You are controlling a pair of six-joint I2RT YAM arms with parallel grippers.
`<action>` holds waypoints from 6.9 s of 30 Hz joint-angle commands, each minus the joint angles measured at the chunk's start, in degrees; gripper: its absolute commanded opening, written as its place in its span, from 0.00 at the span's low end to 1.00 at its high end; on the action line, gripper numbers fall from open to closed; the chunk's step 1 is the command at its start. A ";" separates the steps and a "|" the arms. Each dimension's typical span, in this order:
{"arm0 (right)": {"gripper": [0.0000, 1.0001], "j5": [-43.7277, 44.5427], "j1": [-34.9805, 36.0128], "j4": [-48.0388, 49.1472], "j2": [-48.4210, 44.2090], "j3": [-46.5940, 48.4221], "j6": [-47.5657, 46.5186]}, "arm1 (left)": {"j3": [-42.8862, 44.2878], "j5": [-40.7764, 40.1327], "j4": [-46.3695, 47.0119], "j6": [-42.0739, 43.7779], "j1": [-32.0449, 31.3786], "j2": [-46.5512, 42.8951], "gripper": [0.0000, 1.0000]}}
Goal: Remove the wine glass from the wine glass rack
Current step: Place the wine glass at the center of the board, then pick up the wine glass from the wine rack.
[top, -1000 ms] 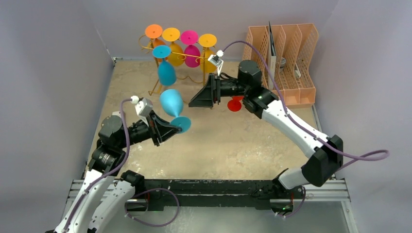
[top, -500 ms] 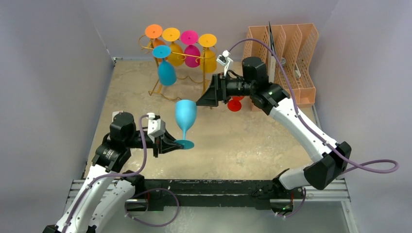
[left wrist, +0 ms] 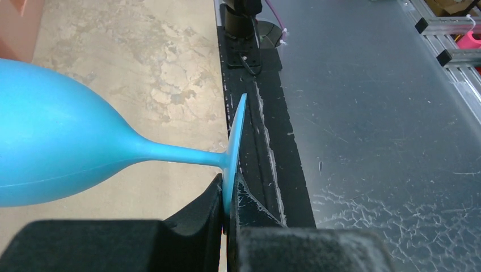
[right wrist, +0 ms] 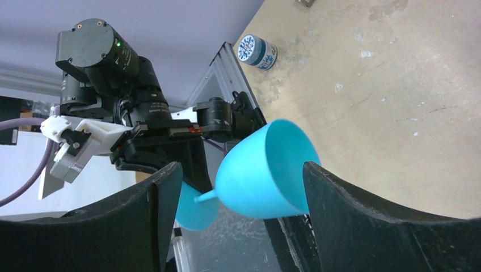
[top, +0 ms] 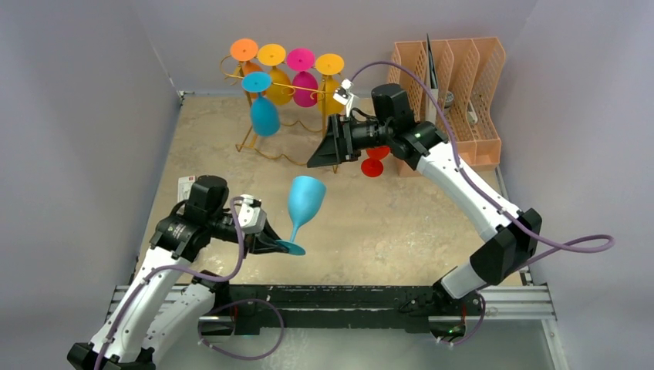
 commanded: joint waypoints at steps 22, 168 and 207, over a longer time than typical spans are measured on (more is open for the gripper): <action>0.43 -20.33 0.73 4.24 5.43 1.04 10.93 | 1.44 0.11 3.67 4.89 -0.10 -2.09 0.00; 0.04 74.80 -2.64 8.07 -2.89 -25.32 -7.01 | -6.67 -78.67 20.50 -40.69 -0.11 -10.47 1.00; 0.57 65.28 -2.62 4.02 -8.30 -17.46 -10.84 | -6.40 -78.81 20.11 -40.78 -0.10 -9.46 0.99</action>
